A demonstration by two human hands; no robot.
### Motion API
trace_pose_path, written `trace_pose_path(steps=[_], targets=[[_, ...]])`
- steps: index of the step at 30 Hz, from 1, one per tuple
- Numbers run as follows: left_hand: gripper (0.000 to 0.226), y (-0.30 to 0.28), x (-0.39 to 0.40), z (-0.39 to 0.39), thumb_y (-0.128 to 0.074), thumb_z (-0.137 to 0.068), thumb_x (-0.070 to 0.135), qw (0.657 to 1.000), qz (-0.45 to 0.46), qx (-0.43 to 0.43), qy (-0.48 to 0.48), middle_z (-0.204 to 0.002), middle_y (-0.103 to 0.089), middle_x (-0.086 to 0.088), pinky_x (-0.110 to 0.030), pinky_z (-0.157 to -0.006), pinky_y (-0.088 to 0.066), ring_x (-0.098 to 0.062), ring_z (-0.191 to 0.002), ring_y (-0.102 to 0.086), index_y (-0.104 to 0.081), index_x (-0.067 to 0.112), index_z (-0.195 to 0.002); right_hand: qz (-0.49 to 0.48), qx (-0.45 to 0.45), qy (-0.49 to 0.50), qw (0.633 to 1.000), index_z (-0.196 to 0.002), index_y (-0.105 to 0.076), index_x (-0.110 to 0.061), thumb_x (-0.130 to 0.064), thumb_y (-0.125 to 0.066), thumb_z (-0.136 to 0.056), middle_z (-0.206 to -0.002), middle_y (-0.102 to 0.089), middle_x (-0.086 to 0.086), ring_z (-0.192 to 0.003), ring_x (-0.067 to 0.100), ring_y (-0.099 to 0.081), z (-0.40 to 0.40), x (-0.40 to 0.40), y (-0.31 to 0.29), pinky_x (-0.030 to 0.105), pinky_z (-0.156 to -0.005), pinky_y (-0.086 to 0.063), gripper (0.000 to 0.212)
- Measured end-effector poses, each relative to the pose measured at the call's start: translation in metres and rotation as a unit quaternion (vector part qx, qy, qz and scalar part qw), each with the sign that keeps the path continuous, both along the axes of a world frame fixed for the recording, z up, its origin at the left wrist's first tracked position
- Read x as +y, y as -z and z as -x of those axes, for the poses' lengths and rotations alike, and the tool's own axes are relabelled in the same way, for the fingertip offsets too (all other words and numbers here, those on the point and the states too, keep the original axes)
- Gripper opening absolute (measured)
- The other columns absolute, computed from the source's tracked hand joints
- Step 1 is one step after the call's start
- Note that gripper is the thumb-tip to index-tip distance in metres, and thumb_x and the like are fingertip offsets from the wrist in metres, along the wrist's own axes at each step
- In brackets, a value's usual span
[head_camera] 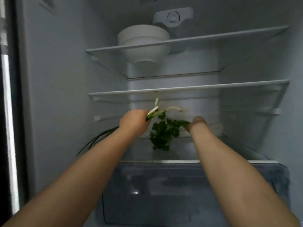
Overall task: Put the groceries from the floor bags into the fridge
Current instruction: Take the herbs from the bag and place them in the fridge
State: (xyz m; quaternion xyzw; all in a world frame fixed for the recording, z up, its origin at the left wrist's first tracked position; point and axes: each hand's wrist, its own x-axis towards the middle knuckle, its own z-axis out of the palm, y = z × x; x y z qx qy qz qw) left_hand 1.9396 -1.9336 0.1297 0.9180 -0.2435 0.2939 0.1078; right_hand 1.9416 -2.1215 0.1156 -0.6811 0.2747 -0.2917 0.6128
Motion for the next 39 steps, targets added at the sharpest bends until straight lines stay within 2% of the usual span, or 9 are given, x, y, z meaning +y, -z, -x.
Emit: trace_pose_path(steps=[5, 7, 10, 14, 18, 23, 31, 35, 39], targets=[[0.026, -0.001, -0.024, -0.022, -0.038, -0.101, 0.024, 0.993, -0.098, -0.056, 0.02, -0.113, -0.06, -0.014, -0.034, -0.071, -0.042, -0.032, -0.101, -0.059, -0.052, 0.011, -0.118, -0.183, -0.029, -0.064, 0.981, -0.142, -0.022, 0.008, 0.002, -0.032, -0.098, -0.151, -0.022, 0.021, -0.138, 0.041, -0.025, 0.019, -0.038, 0.009, 0.04, -0.108, -0.03, 0.045], [0.026, -0.003, -0.044, -0.032, -0.039, -0.1, 0.023, 0.988, -0.135, -0.061, 0.036, -0.114, -0.058, -0.013, -0.033, -0.072, -0.039, -0.03, -0.102, -0.057, -0.05, 0.011, -0.121, -0.219, -0.035, -0.041, 0.974, -0.136, -0.032, 0.004, 0.0, -0.029, -0.097, -0.144, -0.029, 0.024, -0.127, 0.046, -0.035, 0.033, -0.058, 0.007, 0.049, -0.1, -0.041, 0.039], [0.027, -0.003, -0.083, -0.043, -0.043, -0.098, 0.018, 0.976, -0.199, -0.06, 0.065, -0.119, -0.054, -0.012, -0.031, -0.075, -0.039, -0.028, -0.106, -0.056, -0.047, 0.012, -0.124, -0.128, -0.018, 0.016, 0.991, -0.07, -0.044, -0.004, -0.004, -0.03, -0.096, -0.073, -0.048, 0.017, -0.066, 0.029, -0.043, 0.049, -0.079, 0.008, 0.04, -0.042, -0.051, 0.029], [0.028, 0.007, -0.136, -0.058, -0.038, -0.1, 0.016, 0.958, -0.237, -0.093, 0.129, -0.123, -0.055, -0.015, -0.035, -0.085, -0.045, -0.029, -0.109, -0.056, -0.048, 0.009, -0.125, -0.03, 0.014, 0.006, 0.999, -0.06, -0.043, -0.008, -0.004, -0.034, -0.093, -0.026, -0.05, 0.004, -0.044, 0.023, -0.05, 0.072, -0.091, 0.019, 0.023, -0.04, -0.045, 0.035], [0.043, 0.028, -0.162, -0.069, -0.043, -0.099, 0.03, 0.961, -0.247, 0.024, 0.123, -0.135, -0.047, -0.016, -0.036, -0.096, -0.042, -0.03, -0.121, -0.049, -0.038, 0.009, -0.135, 0.184, 0.099, 0.004, 0.978, -0.055, -0.049, -0.01, -0.002, -0.045, -0.09, -0.047, -0.053, 0.01, -0.029, 0.009, -0.047, 0.084, -0.085, 0.037, 0.009, -0.034, -0.032, 0.036], [0.068, 0.05, -0.16, -0.073, -0.049, -0.091, 0.05, 0.947, -0.268, 0.129, 0.123, -0.145, -0.038, -0.014, -0.042, -0.106, -0.038, -0.031, -0.129, -0.04, -0.027, 0.012, -0.144, 0.426, 0.099, -0.017, 0.899, -0.1, -0.068, -0.001, -0.01, -0.051, -0.092, -0.105, -0.068, 0.019, -0.084, 0.012, -0.051, 0.109, -0.061, 0.061, 0.019, -0.056, -0.032, 0.021], [0.048, 0.055, -0.125, -0.045, -0.042, -0.097, 0.04, 0.955, -0.223, 0.106, 0.167, -0.128, -0.055, -0.013, -0.032, -0.089, -0.045, -0.028, -0.114, -0.054, -0.048, 0.006, -0.13, 0.656, -0.002, 0.001, 0.755, -0.08, -0.068, -0.001, -0.032, -0.049, -0.073, -0.08, -0.069, 0.014, -0.074, 0.029, -0.068, 0.126, -0.047, 0.126, 0.017, -0.071, -0.039, 0.038], [0.036, 0.071, -0.101, -0.021, -0.047, -0.095, 0.033, 0.975, -0.106, 0.095, 0.168, -0.107, -0.064, -0.012, -0.031, -0.074, -0.045, -0.024, -0.089, -0.055, -0.063, 0.005, -0.112, 0.74, 0.005, 0.09, 0.667, -0.083, -0.07, -0.001, -0.022, -0.083, -0.052, -0.08, -0.069, 0.014, -0.071, 0.031, -0.069, 0.13, -0.043, 0.14, 0.034, -0.068, -0.057, 0.04], [0.03, 0.086, -0.069, 0.015, -0.046, -0.095, 0.027, 0.989, -0.027, 0.003, 0.146, -0.104, -0.067, -0.015, -0.032, -0.072, -0.045, -0.032, -0.096, -0.06, -0.065, 0.004, -0.102, 0.762, 0.014, 0.136, 0.633, -0.079, -0.067, -0.006, -0.022, -0.092, -0.032, -0.072, -0.066, 0.01, -0.066, 0.028, -0.064, 0.13, -0.037, 0.141, 0.027, -0.06, -0.049, 0.055]])
